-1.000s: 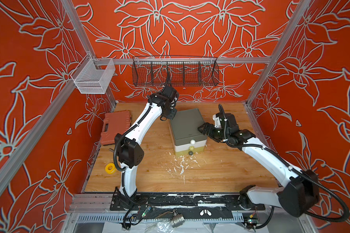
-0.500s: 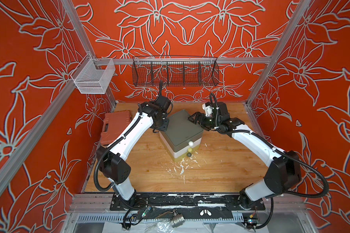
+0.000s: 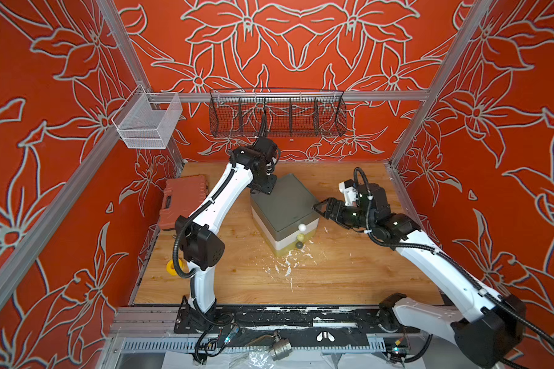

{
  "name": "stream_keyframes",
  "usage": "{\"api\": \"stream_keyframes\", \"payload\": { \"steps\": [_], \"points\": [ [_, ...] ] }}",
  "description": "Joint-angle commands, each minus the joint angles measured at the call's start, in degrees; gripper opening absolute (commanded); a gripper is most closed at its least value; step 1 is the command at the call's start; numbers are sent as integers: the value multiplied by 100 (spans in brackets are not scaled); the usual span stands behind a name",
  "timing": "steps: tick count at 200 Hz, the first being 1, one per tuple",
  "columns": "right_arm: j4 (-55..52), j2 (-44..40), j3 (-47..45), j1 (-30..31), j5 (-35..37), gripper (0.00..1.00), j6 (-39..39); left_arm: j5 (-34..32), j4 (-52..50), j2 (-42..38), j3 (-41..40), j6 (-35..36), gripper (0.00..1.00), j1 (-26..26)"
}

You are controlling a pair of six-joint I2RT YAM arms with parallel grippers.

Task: Take the mice out of the drawer
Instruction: Adjust the storage box at the center of the board.

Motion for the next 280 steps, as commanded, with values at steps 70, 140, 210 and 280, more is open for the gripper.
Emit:
{"api": "stream_keyframes", "payload": {
  "steps": [70,140,210,280],
  "points": [
    [1054,545,205,390,-163,87,231,88,-324,-253,-428,-169,31,87],
    [1560,1718,1047,355,-454,87,-20,-555,-276,-1070,-1407,-754,24,93],
    [1790,2589,1888,159,-992,87,-21,-625,271,-1787,-2329,-1334,19,114],
    [2239,1443,199,-470,-1584,81,428,-407,489,-2024,-2582,-1419,10,175]
  ]
}}
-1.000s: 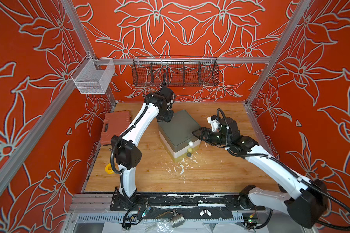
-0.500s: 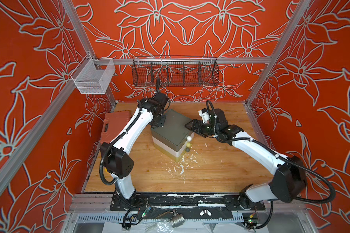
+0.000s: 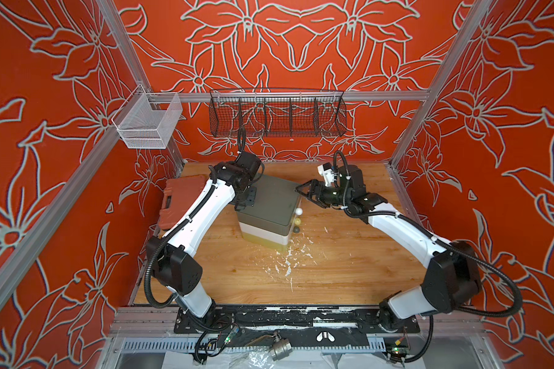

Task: Take the mice out of the drawer
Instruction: Adjust the storage box at the center of the board.

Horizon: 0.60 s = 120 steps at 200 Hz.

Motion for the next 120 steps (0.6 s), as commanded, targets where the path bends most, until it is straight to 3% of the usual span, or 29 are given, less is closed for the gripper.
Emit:
{"api": "stream_keyframes", "payload": {
  "steps": [1,35,85,120],
  "points": [
    [399,-422,-590,-98,-332,81,303,571,103,-159,-125,-176,10,-65],
    [1500,-483,-1462,-103,-640,73,1035,699,221,-269,-328,-215,9,-66],
    [2439,-243,-1911,-39,-673,60,1567,683,204,-311,-411,-247,8,-65],
    [2914,37,-1905,26,-775,57,1814,723,192,-281,-421,-239,8,-70]
  ]
}}
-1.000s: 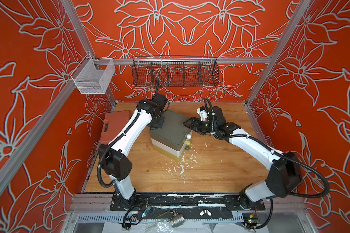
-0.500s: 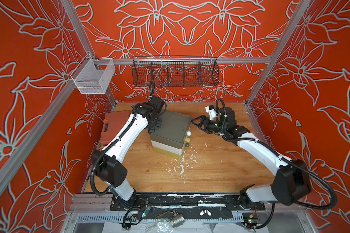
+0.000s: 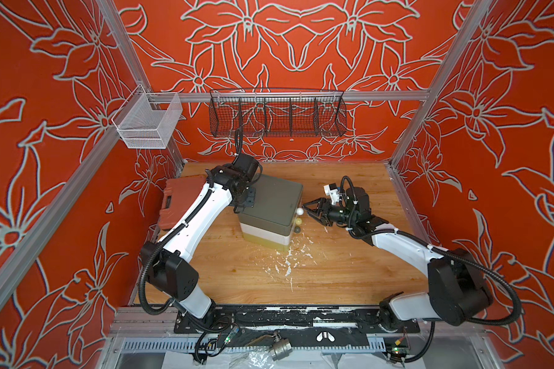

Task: Take the mice out of the drawer
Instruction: Adjust the storage box at the center of the board, then open the drawer in the storage box.

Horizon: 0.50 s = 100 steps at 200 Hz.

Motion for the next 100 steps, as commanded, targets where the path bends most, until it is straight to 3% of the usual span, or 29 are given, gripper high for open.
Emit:
{"api": "stream_keyframes", "payload": {
  "steps": [1,100],
  "points": [
    [649,151,-47,74,-133,56,378,592,-95,-27,-88,-139,8,-74],
    [836,395,-130,154,-202,45,450,431,-75,-23,-168,-172,8,-73]
  ]
}}
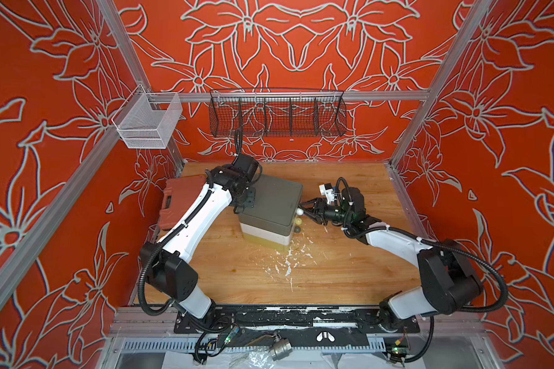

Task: Take the mice out of the drawer
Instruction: Open the drawer in the storage box.

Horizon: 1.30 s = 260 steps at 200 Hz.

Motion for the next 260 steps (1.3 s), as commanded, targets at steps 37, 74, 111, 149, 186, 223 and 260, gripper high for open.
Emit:
{"api": "stream_keyframes", "payload": {
  "steps": [37,74,111,149,186,223,260],
  "points": [
    [227,82,-170,99,-167,42,145,315,-119,37,-128,-213,8,-71],
    [251,118,-185,104,-187,36,129,346,-66,6,-172,-234,9,-77],
    [50,61,-165,75,-185,32,-7,190,-59,10,-181,-272,11,-73],
    [-224,-258,-323,-75,-198,31,-127,-8,-78,36,-206,-349,13,-72],
    [-536,-617,-562,-331,-330,29,-249,-54,-69,54,-258,-387,13,-72],
    [-1098,-1164,-750,-683,-396,30,-478,-124,-60,19,-294,-445,13,-72],
    [-1794,-1671,-873,-1064,-452,29,-774,-115,-51,13,-322,-437,13,-72]
  ]
}}
